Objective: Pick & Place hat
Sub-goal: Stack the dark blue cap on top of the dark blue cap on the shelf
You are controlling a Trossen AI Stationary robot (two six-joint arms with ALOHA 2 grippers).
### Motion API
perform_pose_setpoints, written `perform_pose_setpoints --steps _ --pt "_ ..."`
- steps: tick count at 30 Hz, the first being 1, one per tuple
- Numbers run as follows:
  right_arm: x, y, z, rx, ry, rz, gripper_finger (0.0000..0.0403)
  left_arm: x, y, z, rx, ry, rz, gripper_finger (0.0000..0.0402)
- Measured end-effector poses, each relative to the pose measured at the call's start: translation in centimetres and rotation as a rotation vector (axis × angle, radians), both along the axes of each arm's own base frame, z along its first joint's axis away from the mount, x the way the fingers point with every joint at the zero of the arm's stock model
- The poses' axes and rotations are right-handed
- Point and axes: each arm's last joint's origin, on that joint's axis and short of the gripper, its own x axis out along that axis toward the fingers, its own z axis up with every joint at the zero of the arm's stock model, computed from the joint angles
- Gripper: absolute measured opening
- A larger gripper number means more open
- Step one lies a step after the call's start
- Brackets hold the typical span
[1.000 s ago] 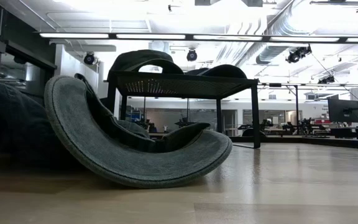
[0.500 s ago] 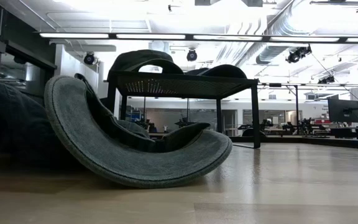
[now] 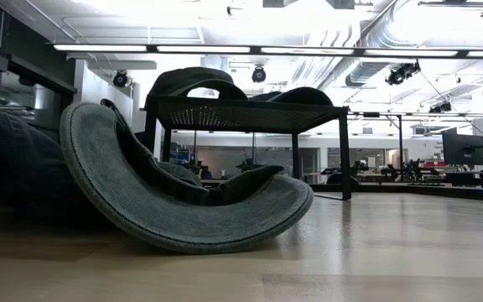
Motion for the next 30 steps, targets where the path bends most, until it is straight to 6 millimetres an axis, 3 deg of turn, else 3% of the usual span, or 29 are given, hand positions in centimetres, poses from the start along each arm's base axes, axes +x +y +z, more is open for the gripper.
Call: perform_pose_setpoints --steps 4,12,19,30 --pt "0.0 -0.1 0.0 0.024 0.011 -0.018 0.0016 -0.1 0.0 0.0 0.009 -0.003 -0.009 0.0019" --pt "-0.3 -0.1 0.1 0.108 0.034 -0.058 0.0077 0.1 0.0 -0.2 0.003 0.032 -0.012 0.0010" --pt "-2.4 0.1 0.3 0.145 0.071 -0.132 0.0131 0.3 0.1 -0.7 0.004 0.081 0.035 0.0006" --pt "-5.8 0.9 0.2 0.143 0.134 -0.281 0.0179 -0.9 0.7 -1.5 0.077 0.206 0.345 0.0006"
